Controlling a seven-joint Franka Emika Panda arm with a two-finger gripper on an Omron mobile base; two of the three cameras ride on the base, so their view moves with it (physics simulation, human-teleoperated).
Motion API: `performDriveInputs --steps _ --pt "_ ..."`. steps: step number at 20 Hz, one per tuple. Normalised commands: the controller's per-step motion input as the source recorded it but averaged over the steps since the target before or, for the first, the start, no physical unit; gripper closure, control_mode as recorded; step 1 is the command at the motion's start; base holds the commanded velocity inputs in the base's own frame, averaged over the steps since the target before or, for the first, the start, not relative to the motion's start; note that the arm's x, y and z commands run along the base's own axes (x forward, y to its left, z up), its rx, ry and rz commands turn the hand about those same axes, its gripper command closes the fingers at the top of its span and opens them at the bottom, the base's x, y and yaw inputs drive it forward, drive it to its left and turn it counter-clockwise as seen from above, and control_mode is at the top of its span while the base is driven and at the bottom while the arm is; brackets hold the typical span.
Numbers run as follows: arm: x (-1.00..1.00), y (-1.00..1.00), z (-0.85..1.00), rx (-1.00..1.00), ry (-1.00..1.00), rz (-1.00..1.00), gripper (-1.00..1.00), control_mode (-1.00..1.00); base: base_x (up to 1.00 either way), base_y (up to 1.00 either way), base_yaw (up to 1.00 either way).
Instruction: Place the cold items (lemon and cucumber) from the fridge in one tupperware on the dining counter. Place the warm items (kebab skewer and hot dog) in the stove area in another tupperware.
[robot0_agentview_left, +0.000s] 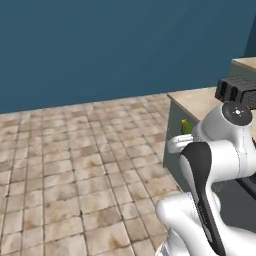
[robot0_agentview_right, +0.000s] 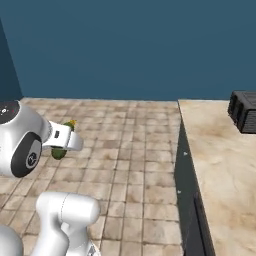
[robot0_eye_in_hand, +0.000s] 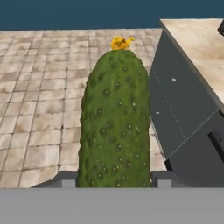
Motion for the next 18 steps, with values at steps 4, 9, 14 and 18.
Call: performDriveInputs --steps 4,9,14,18 --pt "0.00 0.00 0.00 0.00 0.00 0.00 1.00 1.00 0.95 0.47 -0.18" --pt "0.00 0.00 0.00 0.00 0.00 0.00 1.00 1.00 0.90 0.69 -0.34" --pt "0.00 0.00 0.00 0.00 0.00 0.00 1.00 1.00 0.80 0.83 -0.45" --pt "0.00 0.00 0.00 0.00 0.00 0.00 1.00 1.00 0.74 0.93 -0.52"
